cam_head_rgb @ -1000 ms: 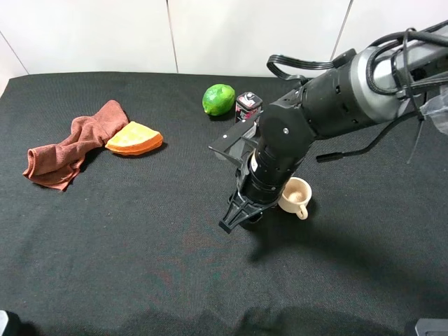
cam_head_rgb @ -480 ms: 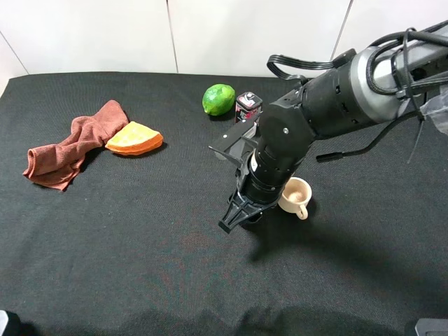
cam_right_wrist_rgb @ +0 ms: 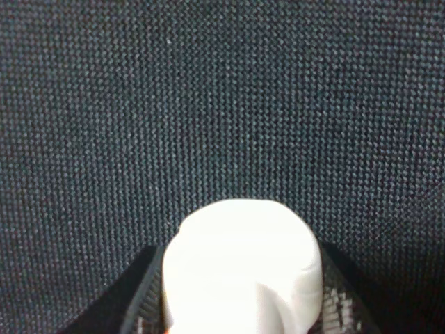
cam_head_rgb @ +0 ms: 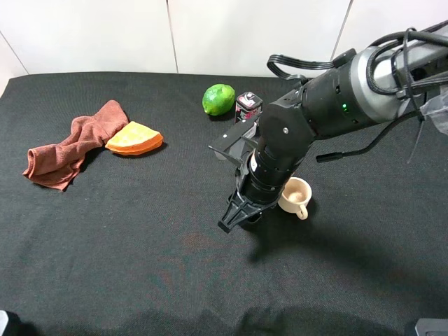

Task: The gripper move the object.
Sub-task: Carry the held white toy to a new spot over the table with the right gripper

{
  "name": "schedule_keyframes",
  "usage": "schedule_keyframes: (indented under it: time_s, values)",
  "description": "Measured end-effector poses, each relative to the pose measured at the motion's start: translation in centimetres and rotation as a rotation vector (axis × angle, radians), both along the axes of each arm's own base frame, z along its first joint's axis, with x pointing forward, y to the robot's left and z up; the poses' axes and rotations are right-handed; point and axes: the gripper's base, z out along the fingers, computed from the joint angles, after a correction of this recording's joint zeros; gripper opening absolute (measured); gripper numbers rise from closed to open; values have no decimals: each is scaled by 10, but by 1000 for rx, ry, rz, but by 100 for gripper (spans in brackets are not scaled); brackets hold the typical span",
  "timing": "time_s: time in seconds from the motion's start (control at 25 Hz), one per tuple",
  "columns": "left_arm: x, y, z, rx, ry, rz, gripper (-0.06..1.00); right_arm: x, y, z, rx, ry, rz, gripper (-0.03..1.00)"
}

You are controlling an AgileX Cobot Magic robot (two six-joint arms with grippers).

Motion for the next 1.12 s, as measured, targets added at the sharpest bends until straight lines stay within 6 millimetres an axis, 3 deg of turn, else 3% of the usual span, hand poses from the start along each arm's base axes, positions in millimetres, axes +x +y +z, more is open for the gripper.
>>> schedule_keyframes:
  time_s: [0.72,1.12]
  values:
    - [0,0,0,0,0,0,99,0,0,0,0,0,0,34]
    - [0,0,0,0,0,0,99,0,0,0,0,0,0,49]
